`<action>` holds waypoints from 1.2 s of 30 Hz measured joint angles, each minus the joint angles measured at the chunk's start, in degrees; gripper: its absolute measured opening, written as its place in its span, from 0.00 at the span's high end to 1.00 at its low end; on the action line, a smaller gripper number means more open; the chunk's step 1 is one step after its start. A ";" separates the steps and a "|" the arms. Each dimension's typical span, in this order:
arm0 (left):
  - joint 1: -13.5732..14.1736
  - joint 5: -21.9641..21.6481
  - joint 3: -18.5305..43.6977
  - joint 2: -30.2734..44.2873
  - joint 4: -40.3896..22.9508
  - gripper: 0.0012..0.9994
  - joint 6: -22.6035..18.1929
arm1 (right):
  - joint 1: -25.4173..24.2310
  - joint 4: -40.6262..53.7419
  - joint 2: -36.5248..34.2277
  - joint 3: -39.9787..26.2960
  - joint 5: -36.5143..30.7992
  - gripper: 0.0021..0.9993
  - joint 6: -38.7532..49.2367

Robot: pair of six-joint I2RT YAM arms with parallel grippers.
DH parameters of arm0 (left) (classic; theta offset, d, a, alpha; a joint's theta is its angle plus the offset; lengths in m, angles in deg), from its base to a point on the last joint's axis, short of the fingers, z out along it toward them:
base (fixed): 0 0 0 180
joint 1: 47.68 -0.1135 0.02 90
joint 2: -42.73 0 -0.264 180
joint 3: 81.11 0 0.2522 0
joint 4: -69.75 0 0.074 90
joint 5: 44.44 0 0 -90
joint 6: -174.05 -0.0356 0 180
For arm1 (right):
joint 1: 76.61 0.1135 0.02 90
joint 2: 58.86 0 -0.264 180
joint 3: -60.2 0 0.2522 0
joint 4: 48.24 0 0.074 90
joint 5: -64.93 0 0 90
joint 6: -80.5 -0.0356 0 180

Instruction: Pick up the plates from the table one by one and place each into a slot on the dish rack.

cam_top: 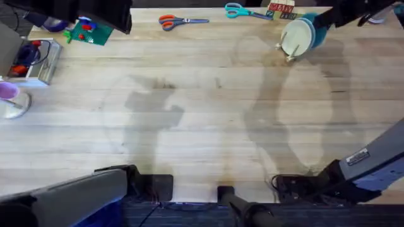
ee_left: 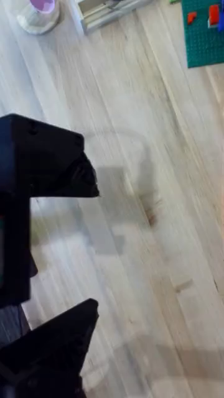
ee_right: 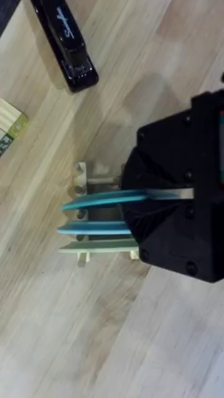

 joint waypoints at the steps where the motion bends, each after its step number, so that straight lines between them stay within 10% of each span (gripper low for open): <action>1: 0.00 0.00 0.00 0.00 0.00 0.01 0.00 | 0.00 -0.07 0.02 0.00 0.01 0.90 0.00; 36: 0.00 0.00 0.00 0.00 0.00 0.01 0.00 | 0.00 4.07 10.06 0.00 -0.01 0.71 -0.01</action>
